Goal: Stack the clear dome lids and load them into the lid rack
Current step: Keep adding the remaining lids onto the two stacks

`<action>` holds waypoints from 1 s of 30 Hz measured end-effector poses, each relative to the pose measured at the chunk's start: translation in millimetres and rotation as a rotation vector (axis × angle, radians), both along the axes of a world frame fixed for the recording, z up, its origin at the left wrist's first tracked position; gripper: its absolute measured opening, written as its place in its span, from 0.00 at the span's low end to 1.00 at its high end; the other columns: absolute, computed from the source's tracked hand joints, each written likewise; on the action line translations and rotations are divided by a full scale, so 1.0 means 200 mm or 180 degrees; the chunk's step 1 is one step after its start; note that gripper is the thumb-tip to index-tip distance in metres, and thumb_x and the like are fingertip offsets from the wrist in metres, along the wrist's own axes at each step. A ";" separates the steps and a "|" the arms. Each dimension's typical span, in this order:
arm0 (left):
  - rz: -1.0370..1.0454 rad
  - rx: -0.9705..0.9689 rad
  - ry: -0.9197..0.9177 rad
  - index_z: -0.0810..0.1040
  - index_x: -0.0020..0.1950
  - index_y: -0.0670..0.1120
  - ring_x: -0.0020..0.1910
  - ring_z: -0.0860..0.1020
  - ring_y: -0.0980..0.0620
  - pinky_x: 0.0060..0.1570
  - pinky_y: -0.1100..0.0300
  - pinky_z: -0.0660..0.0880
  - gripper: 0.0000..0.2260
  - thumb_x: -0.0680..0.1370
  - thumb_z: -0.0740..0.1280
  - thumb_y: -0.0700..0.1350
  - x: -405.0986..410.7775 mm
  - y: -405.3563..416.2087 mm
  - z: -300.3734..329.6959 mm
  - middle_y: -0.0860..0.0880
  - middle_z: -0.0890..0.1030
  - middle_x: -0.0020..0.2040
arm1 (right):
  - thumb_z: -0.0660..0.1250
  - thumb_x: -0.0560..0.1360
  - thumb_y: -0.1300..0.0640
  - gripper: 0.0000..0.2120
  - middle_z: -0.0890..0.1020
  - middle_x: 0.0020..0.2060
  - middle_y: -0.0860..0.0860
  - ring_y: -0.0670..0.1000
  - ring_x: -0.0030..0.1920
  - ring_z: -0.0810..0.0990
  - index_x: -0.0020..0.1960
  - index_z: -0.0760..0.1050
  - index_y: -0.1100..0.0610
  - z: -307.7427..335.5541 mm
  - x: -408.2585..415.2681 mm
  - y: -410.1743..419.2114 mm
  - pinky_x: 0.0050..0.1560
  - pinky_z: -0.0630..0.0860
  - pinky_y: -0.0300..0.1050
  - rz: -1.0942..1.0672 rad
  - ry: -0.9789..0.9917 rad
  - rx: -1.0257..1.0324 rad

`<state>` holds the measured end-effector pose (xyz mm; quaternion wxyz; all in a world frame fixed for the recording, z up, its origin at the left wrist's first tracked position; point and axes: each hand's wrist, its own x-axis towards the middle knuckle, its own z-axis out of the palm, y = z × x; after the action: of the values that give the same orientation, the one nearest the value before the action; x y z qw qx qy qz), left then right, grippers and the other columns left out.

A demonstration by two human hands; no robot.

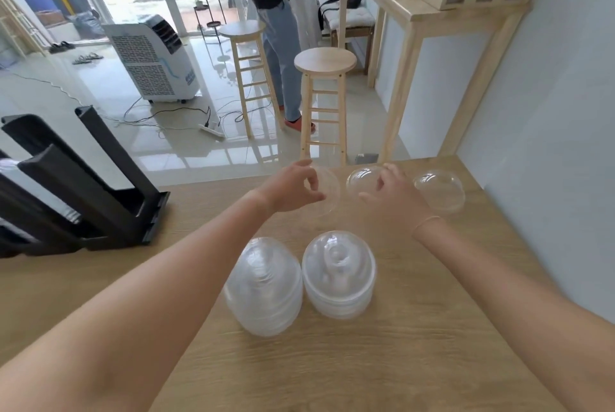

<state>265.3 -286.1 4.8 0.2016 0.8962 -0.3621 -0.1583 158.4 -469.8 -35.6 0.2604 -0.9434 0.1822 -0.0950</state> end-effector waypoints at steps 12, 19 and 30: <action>0.0477 -0.0689 -0.0230 0.75 0.40 0.54 0.69 0.66 0.53 0.69 0.49 0.63 0.07 0.72 0.69 0.54 -0.47 0.64 0.35 0.56 0.65 0.72 | 0.69 0.69 0.44 0.17 0.72 0.53 0.45 0.45 0.47 0.71 0.49 0.65 0.49 0.42 -0.52 0.47 0.40 0.65 0.37 0.0850 -0.0278 0.0223; 0.0562 -0.0376 -0.0079 0.74 0.49 0.53 0.69 0.67 0.51 0.59 0.58 0.61 0.08 0.74 0.66 0.55 -0.64 0.68 0.16 0.54 0.64 0.73 | 0.67 0.71 0.45 0.22 0.70 0.63 0.49 0.52 0.61 0.69 0.60 0.67 0.53 0.23 -0.55 0.59 0.57 0.66 0.44 0.0970 0.0109 -0.0454; 0.0708 0.0004 -0.0480 0.73 0.57 0.56 0.64 0.71 0.51 0.51 0.59 0.66 0.15 0.74 0.63 0.61 -0.69 0.68 0.11 0.57 0.65 0.72 | 0.68 0.70 0.43 0.25 0.70 0.66 0.50 0.52 0.65 0.70 0.60 0.67 0.54 0.21 -0.54 0.52 0.61 0.66 0.46 0.0870 -0.0305 -0.0005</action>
<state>127.3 -149.5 27.2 0.1896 0.9403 -0.2745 -0.0674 49.9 -365.4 5.7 0.2787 -0.9540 0.0393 -0.1036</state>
